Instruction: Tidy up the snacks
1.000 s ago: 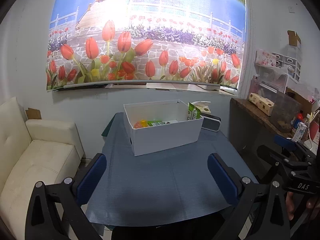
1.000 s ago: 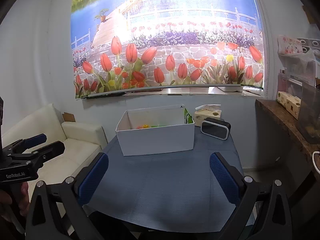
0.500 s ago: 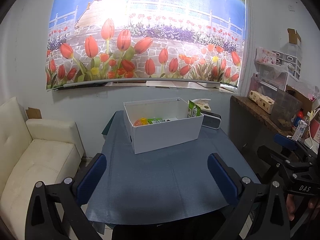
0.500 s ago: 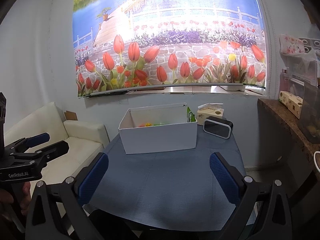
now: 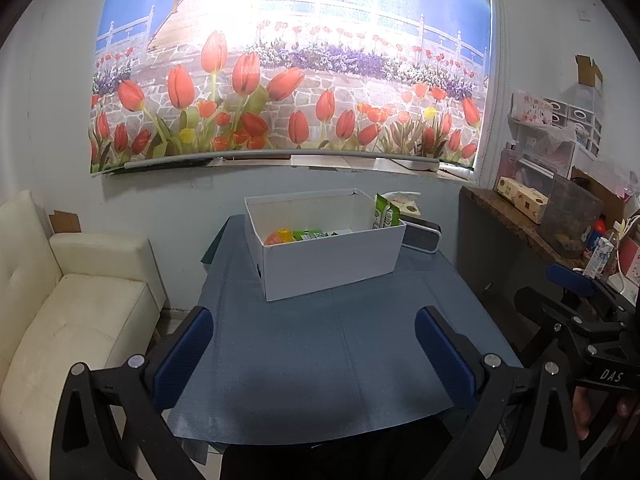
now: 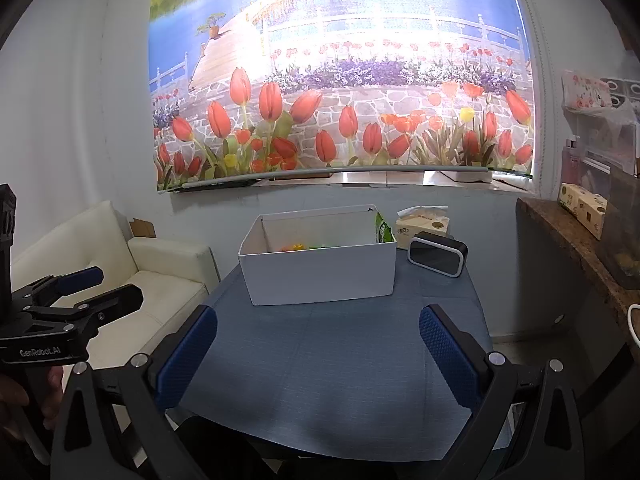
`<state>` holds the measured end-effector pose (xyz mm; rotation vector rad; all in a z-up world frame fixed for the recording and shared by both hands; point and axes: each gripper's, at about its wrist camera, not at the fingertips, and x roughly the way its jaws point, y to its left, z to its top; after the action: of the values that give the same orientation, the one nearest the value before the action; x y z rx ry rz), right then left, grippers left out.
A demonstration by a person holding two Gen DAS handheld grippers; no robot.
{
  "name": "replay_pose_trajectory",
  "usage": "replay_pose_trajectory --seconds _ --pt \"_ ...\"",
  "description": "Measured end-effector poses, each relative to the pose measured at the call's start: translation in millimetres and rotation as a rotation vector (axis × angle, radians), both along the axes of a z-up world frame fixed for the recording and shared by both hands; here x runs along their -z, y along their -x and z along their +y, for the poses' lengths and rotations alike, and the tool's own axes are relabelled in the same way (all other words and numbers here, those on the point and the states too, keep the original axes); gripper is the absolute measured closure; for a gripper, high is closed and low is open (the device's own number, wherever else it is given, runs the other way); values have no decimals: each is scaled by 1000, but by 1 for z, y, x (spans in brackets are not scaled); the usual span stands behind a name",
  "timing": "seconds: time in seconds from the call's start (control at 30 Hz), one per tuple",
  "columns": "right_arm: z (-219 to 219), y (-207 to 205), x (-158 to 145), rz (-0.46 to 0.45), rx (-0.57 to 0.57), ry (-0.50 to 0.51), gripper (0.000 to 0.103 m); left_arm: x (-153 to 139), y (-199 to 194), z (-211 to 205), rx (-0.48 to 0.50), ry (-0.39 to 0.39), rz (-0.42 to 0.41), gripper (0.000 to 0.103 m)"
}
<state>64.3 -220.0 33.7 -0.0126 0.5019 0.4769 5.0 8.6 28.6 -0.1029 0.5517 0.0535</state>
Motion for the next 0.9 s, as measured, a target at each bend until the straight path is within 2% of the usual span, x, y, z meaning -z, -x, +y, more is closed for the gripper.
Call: replay_pose_trajectory --seconds 0.9 --pt "6 3 -1 -10 -19 8 0 0 -1 -3 2 2 2 0"
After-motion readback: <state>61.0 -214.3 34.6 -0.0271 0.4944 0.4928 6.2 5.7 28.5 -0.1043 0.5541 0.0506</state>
